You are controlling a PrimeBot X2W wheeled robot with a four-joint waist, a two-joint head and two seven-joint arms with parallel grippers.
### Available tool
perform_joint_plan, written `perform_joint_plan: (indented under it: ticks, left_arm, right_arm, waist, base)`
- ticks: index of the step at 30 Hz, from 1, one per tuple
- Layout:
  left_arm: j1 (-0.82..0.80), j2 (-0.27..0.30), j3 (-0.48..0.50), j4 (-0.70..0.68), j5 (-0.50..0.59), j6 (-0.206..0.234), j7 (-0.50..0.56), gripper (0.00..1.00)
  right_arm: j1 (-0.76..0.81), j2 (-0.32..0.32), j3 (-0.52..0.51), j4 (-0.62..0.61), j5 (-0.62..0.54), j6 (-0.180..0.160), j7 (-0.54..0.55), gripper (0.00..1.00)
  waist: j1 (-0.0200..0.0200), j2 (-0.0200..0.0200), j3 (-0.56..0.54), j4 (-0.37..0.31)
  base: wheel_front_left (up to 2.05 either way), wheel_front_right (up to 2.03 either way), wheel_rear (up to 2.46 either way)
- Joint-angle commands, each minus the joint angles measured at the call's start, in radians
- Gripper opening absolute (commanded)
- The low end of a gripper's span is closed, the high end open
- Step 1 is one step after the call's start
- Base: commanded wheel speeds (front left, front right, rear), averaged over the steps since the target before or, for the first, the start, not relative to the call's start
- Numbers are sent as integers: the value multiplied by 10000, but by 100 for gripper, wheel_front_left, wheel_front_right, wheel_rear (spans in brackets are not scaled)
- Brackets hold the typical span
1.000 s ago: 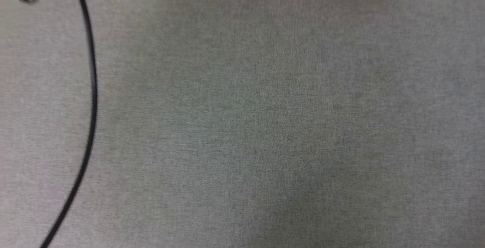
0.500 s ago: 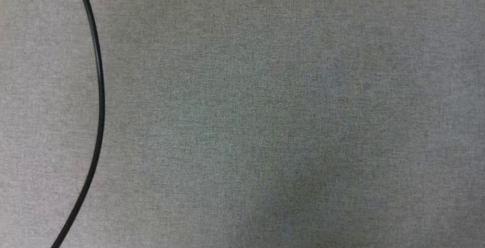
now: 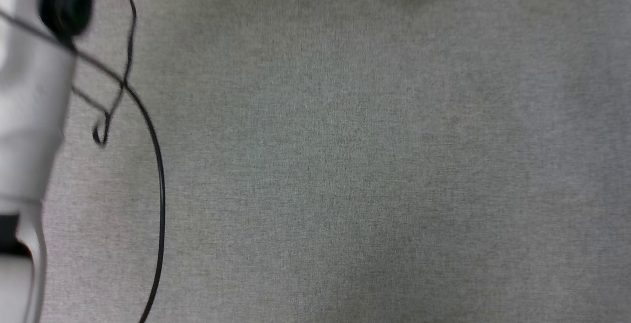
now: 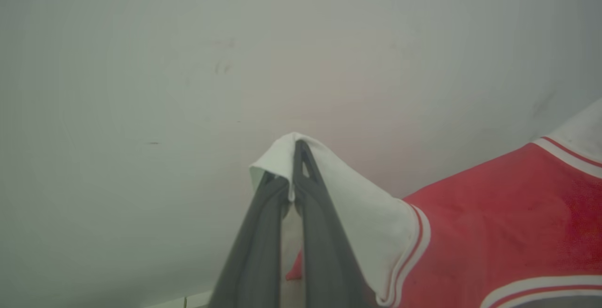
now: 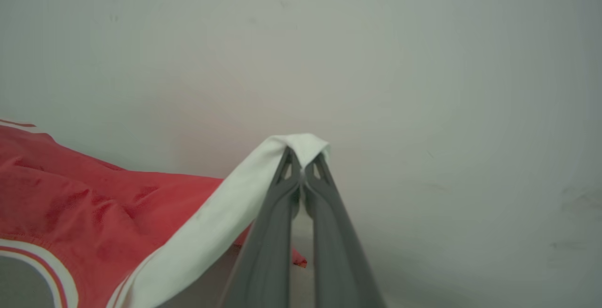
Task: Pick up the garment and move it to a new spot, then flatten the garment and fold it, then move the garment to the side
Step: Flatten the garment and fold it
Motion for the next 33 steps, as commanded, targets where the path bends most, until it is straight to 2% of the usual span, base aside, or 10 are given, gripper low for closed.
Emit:
perform_joint_plan:
  ticks: [1, 9, 18, 27, 33]
  left_arm:
    - [526, 109, 68, -169, -81, 61, -143, 0]
    - [4044, 418, 187, -1805, -561, 801, -306, 0]
    - [7979, 1044, 602, -3979, -1391, 1935, -261, 0]
    - [11186, 1715, 818, -5888, -1908, 3058, -23, 0]
    - [12901, 1891, 1038, -6568, -2299, 3623, -74, 0]
  right_arm:
    - [506, -44, 106, -65, 90, -11, -217, 0]
    - [3427, -279, 241, -632, 524, -11, -1003, 0]
    - [6809, -436, -510, -2001, 589, -11, -1158, 0]
    - [10475, -524, -2026, -4016, 129, -11, -130, 0]
    - [13001, -11, -3197, -5519, -90, -11, 936, 0]
  waist:
    - [0, 0, -369, -36]
    - [0, 0, -1610, -30]
    - [0, 0, -2931, -116]
    - [0, 0, -3910, -118]
    - [0, 0, -4322, -65]
  base:
    - [0, 0, 0]
    - [0, 0, 0]
    - [0, 0, 0]
    - [0, 0, 0]
    - [0, 0, 0]
